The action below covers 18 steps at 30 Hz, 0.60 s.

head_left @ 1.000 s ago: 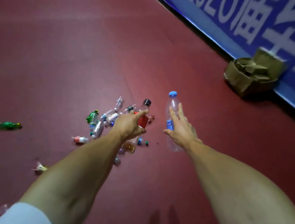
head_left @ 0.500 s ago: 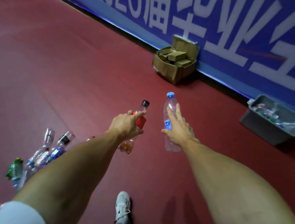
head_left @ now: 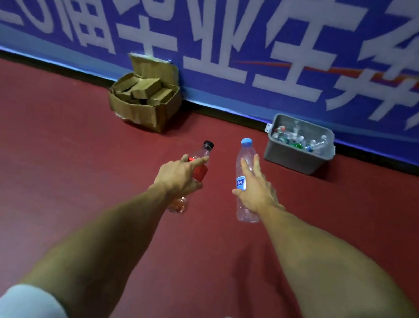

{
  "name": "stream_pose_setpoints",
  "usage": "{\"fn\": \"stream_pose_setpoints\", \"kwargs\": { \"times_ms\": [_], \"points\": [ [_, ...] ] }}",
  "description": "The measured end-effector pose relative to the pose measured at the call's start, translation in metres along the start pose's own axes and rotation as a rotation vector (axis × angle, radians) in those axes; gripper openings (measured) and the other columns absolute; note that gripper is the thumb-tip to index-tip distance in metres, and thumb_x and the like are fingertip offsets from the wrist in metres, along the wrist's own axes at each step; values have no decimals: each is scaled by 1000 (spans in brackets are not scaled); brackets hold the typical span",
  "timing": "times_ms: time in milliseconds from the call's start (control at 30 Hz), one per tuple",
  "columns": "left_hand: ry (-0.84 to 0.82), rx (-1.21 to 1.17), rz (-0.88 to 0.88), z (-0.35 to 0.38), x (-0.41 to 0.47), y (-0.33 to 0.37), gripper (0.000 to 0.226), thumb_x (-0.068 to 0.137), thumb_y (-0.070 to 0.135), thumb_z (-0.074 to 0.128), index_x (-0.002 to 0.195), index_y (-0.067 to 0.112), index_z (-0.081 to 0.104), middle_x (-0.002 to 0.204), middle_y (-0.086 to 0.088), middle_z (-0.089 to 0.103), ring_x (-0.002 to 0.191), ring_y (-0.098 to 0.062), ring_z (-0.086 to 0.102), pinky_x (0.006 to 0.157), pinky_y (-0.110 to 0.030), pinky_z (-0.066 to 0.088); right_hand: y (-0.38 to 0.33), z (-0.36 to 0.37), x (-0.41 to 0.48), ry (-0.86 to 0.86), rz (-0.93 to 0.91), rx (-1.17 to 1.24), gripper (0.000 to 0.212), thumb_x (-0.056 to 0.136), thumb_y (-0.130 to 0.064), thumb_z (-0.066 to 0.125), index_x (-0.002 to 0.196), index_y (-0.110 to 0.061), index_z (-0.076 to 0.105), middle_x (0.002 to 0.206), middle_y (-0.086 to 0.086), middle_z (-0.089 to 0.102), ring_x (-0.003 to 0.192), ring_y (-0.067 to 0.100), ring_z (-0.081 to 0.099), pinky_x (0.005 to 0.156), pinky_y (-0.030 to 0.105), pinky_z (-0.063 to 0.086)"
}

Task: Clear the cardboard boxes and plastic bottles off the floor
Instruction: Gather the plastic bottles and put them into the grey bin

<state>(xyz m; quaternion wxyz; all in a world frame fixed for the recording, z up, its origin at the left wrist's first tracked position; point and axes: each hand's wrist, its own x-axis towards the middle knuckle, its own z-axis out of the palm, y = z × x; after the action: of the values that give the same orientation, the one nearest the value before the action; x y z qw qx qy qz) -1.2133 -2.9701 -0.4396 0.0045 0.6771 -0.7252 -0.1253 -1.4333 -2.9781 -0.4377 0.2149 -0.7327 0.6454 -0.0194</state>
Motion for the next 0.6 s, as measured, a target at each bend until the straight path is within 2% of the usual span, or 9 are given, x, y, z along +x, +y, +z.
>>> {"fn": "stream_pose_setpoints", "kwargs": {
  "times_ms": [133, 233, 400, 600],
  "points": [
    [-2, 73, 119, -1, 105, 45, 76, 91, 58, 60, 153, 53, 17, 162, -10, 27, 116, -33, 63, 90, -37, 50, 54, -33, 75, 40, 99, 13, 90, 95, -36, 65, 160, -36, 2, 164, -7, -24, 141, 32, 36, 103, 39, 41],
    [-33, 99, 164, -2, 184, 79, 75, 92, 58, 59, 153, 53, 16, 163, -11, 25, 117, -34, 62, 90, -37, 50, 97, -61, 131, 56, 134, 33, 91, 95, -36, 66, 160, -36, 1, 164, -8, -25, 143, 31, 35, 105, 40, 41],
    [-93, 102, 231, -23, 293, 139, 76, 93, 59, 57, 153, 55, 10, 165, -13, 19, 120, -36, 61, 95, -40, 51, 165, -113, 210, 58, 161, 55, 94, 94, -34, 67, 160, -35, 1, 163, -8, -27, 152, 26, 15, 111, 42, 37],
    [-123, 131, 281, -50, 413, 178, 76, 94, 61, 55, 152, 56, 6, 165, -12, 18, 118, -34, 62, 93, -40, 53, 211, -162, 299, 66, 197, 69, 94, 93, -35, 68, 160, -35, 2, 164, -8, -26, 151, 26, 22, 107, 40, 40]
  ]
}}
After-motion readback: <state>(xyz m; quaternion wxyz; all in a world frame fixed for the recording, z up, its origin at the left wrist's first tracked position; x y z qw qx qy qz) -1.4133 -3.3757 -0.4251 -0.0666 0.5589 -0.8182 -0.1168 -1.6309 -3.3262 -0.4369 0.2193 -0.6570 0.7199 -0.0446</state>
